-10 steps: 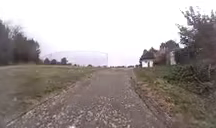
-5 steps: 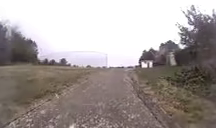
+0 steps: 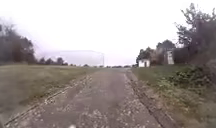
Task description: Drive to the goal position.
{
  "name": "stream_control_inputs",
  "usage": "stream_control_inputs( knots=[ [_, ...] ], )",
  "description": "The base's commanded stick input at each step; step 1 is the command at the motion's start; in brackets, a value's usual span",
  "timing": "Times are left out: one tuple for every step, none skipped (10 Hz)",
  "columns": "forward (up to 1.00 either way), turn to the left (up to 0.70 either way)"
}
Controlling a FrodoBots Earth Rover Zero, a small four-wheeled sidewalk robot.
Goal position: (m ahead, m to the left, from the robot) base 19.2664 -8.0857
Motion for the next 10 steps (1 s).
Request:
stream_control_inputs(
  knots=[
    [0.6, -0.15],
    [0.6, -0.1],
    [0.6, -0.02],
    [0.6, 0.0],
    [0.6, 0.0],
    [0.6, 0.0],
    [0.6, 0.0],
    [0.6, 0.0],
    [0.6, 0.0],
    [0.6, 0.0]
  ],
)
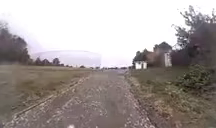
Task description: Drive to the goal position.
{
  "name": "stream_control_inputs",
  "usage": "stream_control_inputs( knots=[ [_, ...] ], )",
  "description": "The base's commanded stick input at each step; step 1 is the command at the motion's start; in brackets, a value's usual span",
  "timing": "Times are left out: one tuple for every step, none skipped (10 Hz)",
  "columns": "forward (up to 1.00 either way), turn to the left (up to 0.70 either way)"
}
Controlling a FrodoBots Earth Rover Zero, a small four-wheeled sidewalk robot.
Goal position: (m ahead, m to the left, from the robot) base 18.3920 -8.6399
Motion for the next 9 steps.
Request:
stream_control_inputs(
  knots=[
    [0.6, 0.0],
    [0.6, 0.0],
    [0.6, 0.0],
    [0.6, 0.0],
    [0.6, 0.0],
    [0.6, 0.0],
    [0.6, 0.0],
    [0.6, 0.0],
    [0.6, 0.0]
  ],
)
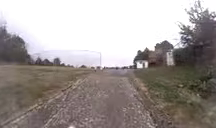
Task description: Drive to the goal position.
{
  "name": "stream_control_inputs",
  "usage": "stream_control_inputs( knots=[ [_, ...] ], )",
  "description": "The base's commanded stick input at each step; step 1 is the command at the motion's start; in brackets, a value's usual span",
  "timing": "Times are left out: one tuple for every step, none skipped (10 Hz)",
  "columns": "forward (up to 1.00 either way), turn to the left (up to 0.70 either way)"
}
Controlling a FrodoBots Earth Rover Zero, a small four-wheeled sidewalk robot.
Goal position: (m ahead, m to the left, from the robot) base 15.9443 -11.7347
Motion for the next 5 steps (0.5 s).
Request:
stream_control_inputs(
  knots=[
    [0.6, 0.0],
    [0.6, 0.0],
    [0.6, 0.0],
    [0.6, 0.0],
    [0.6, 0.0]
  ],
)
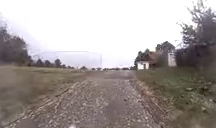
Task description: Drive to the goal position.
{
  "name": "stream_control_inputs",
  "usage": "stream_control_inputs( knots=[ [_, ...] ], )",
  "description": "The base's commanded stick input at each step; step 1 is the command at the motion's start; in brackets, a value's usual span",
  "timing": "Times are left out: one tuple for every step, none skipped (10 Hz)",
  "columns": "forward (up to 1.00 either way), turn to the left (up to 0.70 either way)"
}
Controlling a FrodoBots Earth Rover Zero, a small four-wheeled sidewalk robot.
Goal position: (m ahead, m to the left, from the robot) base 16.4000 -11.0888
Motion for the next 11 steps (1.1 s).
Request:
stream_control_inputs(
  knots=[
    [0.6, 0.0],
    [0.6, 0.0],
    [0.6, 0.0],
    [0.6, 0.0],
    [0.6, 0.0],
    [0.6, 0.0],
    [0.6, 0.0],
    [0.6, 0.0],
    [0.6, 0.0],
    [0.6, -0.1],
    [0.6, -0.15]
  ],
)
